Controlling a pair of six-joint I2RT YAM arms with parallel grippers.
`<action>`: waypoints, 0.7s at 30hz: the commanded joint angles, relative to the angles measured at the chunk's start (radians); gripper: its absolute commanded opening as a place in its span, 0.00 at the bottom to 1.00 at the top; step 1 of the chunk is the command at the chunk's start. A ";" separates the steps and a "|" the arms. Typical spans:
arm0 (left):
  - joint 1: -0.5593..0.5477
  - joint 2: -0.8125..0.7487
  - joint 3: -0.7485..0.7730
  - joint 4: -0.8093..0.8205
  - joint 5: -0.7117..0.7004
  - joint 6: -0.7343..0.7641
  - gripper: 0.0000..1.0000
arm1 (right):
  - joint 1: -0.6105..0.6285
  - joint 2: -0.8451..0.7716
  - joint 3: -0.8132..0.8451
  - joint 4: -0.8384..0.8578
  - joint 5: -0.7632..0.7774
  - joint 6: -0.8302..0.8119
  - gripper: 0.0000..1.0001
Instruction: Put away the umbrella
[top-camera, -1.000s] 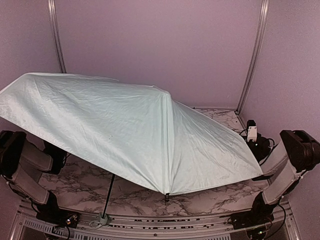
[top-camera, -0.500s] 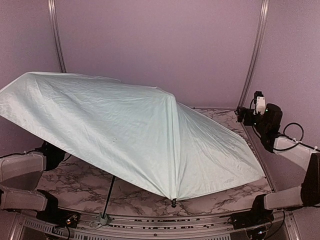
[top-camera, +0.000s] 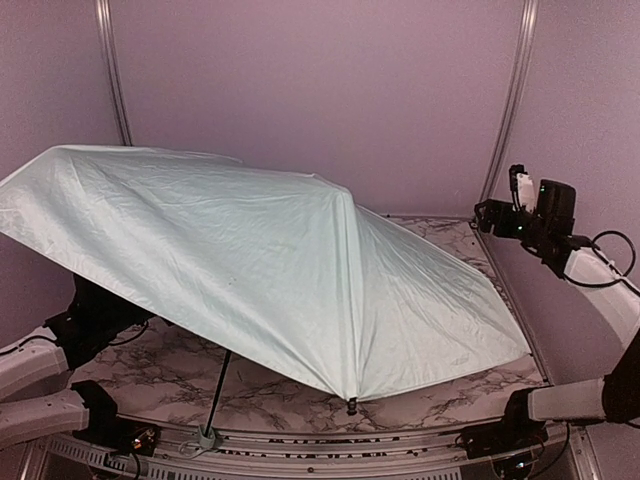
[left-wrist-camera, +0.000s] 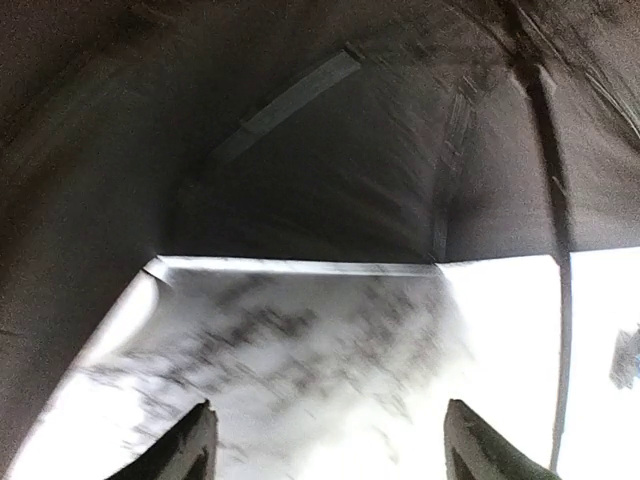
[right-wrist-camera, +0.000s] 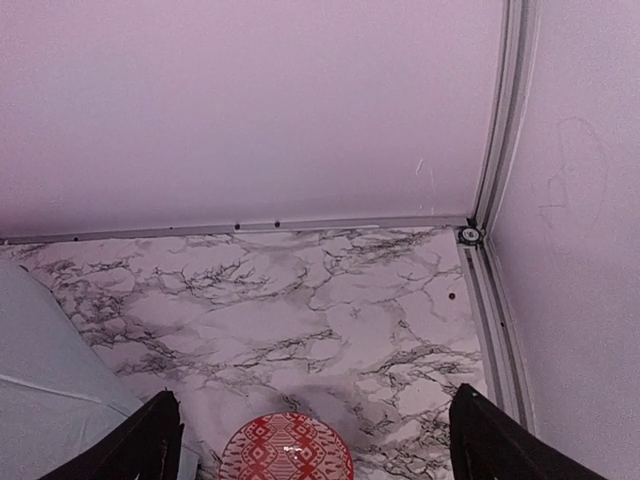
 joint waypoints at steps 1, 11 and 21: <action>-0.063 0.017 0.061 -0.217 0.185 0.012 0.83 | -0.004 -0.061 0.124 -0.118 -0.017 0.011 0.89; -0.285 0.102 0.068 -0.256 0.044 0.055 0.90 | -0.004 -0.095 0.288 -0.259 -0.088 -0.018 0.88; -0.342 0.189 0.057 -0.193 -0.042 -0.001 0.39 | 0.007 -0.132 0.319 -0.311 -0.106 -0.025 0.85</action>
